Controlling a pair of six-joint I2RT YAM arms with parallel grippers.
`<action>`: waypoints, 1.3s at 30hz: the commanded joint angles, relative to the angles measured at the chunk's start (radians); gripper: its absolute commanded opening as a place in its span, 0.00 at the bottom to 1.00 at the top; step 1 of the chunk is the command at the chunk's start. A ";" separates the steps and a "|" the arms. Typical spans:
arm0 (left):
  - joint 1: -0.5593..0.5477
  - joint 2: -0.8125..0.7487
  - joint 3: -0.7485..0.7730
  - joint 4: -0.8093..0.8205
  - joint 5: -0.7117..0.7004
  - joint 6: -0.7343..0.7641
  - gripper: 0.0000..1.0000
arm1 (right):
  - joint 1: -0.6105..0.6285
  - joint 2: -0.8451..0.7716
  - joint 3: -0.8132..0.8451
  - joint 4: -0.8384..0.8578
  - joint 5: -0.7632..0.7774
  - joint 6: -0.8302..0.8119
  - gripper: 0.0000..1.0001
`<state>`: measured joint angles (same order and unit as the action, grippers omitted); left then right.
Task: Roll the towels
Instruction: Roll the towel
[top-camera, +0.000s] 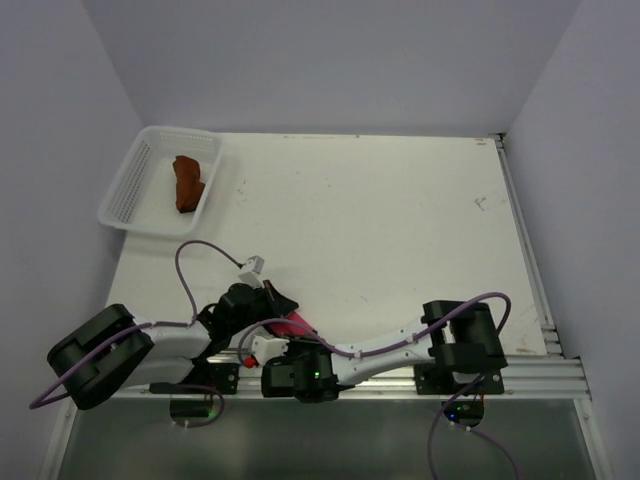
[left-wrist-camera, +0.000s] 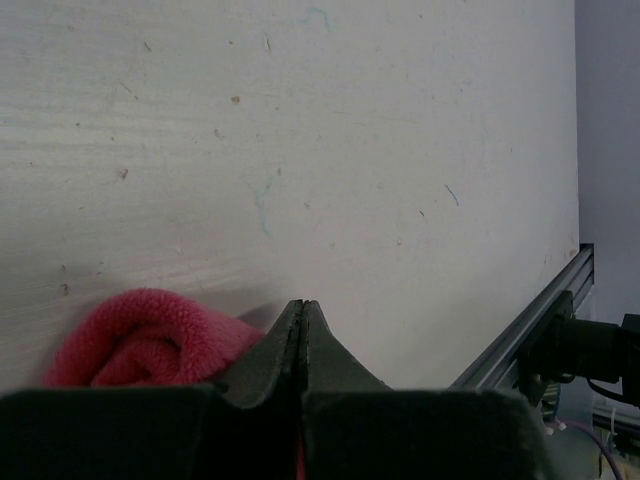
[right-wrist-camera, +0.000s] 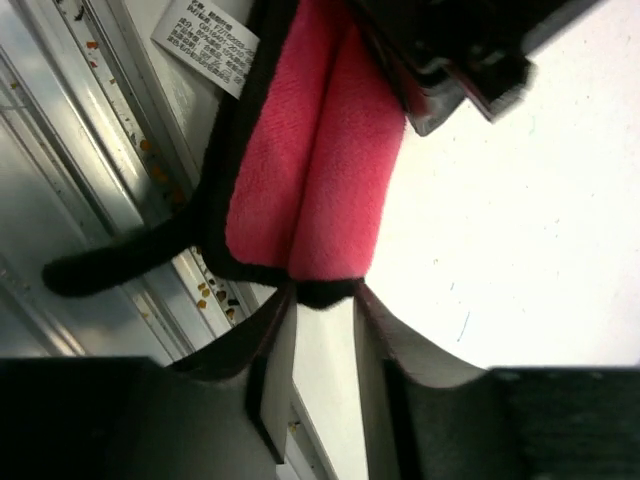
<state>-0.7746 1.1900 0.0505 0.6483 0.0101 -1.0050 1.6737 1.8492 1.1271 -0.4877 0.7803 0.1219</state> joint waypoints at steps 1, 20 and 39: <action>-0.006 0.017 -0.150 0.053 -0.059 -0.018 0.00 | -0.002 -0.128 -0.032 0.038 -0.058 0.077 0.34; -0.012 -0.017 -0.166 0.019 -0.084 -0.034 0.00 | -0.408 -0.621 -0.375 0.369 -0.666 0.392 0.53; -0.022 -0.066 -0.176 -0.035 -0.090 -0.047 0.00 | -0.534 -0.285 -0.458 0.633 -0.969 0.519 0.52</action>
<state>-0.7891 1.1397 0.0505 0.6167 -0.0460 -1.0397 1.1397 1.5486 0.6907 0.0769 -0.1528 0.6178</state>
